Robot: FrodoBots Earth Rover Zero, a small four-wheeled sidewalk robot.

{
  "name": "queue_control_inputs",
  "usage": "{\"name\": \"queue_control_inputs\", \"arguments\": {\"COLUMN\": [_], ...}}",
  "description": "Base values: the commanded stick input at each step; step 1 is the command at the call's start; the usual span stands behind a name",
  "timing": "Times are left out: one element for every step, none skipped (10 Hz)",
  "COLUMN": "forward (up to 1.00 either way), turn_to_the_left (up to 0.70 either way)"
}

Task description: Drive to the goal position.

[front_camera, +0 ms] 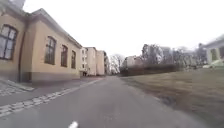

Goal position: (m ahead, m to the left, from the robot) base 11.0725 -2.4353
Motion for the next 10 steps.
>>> {"name": "queue_control_inputs", "arguments": {"forward": [1.0, 1.0, 1.0, 1.0, 1.0, 1.0, 1.0, 1.0, 1.0, 1.0], "turn_to_the_left": [0.03, 0.03, 0.03, 0.03, 0.03, 0.03, 0.03, 0.03, 0.03, 0.03]}}
